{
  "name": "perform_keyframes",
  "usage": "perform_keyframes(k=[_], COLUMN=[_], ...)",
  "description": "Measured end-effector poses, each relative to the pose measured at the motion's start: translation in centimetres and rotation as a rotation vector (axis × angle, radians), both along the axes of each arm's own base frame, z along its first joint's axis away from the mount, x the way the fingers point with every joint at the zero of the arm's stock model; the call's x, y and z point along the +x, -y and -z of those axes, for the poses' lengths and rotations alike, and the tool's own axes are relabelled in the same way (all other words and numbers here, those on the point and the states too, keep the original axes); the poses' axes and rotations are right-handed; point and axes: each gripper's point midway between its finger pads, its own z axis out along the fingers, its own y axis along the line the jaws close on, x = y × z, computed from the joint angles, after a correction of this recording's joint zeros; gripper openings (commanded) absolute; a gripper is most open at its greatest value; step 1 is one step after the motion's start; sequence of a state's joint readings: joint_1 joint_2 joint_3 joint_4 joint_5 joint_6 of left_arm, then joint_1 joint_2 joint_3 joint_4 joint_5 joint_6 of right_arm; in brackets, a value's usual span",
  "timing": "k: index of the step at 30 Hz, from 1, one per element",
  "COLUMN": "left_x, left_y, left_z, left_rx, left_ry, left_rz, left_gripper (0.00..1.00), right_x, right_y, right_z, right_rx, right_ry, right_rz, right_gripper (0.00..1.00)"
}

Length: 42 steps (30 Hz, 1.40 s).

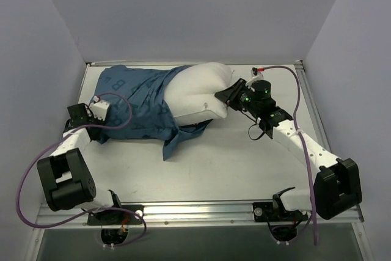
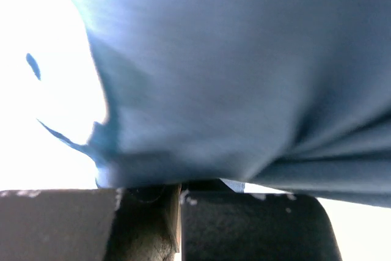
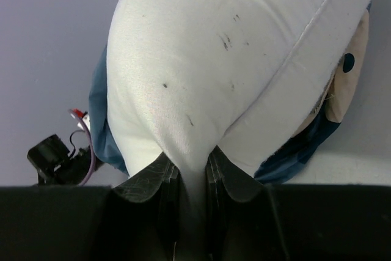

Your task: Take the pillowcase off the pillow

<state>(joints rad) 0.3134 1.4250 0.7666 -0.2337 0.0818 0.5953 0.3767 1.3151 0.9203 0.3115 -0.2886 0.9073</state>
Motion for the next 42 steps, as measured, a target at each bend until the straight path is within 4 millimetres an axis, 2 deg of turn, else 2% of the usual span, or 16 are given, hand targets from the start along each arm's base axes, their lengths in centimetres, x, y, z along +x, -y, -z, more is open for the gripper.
perform_keyframes(k=[7, 10, 13, 16, 22, 26, 30, 31, 33, 34, 35, 38, 42], left_x=[1.9, 2.5, 2.6, 2.3, 1.0, 0.5, -0.2, -0.4, -1.2, -1.7, -2.1, -3.3, -3.6], left_y=[-2.9, -3.6, -4.2, -4.5, -4.7, -5.2, -5.2, -5.0, -4.6, -4.6, -4.7, -3.2, 1.1], left_z=[0.9, 0.5, 0.0, -0.3, 1.2, 1.5, 1.1, 0.9, 0.1, -0.6, -1.6, -5.5, -11.6], left_rx=[-0.040, -0.070, -0.094, -0.122, -0.176, -0.209, -0.253, -0.266, -0.282, -0.277, -0.272, -0.303, -0.369], left_ry=[-0.016, -0.009, -0.001, -0.007, -0.083, -0.120, -0.132, -0.130, -0.133, -0.121, -0.107, -0.056, 0.039], left_rz=[-0.034, -0.042, -0.054, -0.066, -0.107, -0.134, -0.136, -0.125, -0.073, -0.045, -0.014, 0.089, 0.286], left_gripper=[0.02, 0.02, 0.02, 0.02, 0.02, 0.02, 0.04, 0.14, 0.51, 0.80, 0.88, 0.90, 0.90], right_x=[-3.5, -5.3, -7.2, -9.5, -12.4, -13.0, -13.0, -13.1, -13.4, -13.7, -14.1, -15.8, -17.7], right_y=[0.6, 1.4, 2.5, 3.2, 3.9, 4.6, 5.0, 5.0, 4.7, 4.4, 3.9, 2.1, -0.3], right_z=[0.2, 0.7, 2.6, 6.0, 10.8, 12.6, 13.0, 13.1, 13.9, 14.5, 15.2, 16.9, 17.4], right_rx=[-0.051, -0.076, -0.097, -0.127, -0.176, -0.191, -0.190, -0.196, -0.233, -0.264, -0.300, -0.400, -0.477], right_ry=[-0.047, -0.067, -0.108, -0.194, -0.313, -0.368, -0.372, -0.371, -0.376, -0.382, -0.389, -0.400, -0.371], right_rz=[-0.102, -0.130, -0.144, -0.168, -0.224, -0.242, -0.252, -0.261, -0.285, -0.305, -0.329, -0.425, -0.542], right_gripper=[0.00, 0.00, 0.00, 0.00, 0.00, 0.00, 0.00, 0.00, 0.00, 0.00, 0.00, 0.00, 0.00])
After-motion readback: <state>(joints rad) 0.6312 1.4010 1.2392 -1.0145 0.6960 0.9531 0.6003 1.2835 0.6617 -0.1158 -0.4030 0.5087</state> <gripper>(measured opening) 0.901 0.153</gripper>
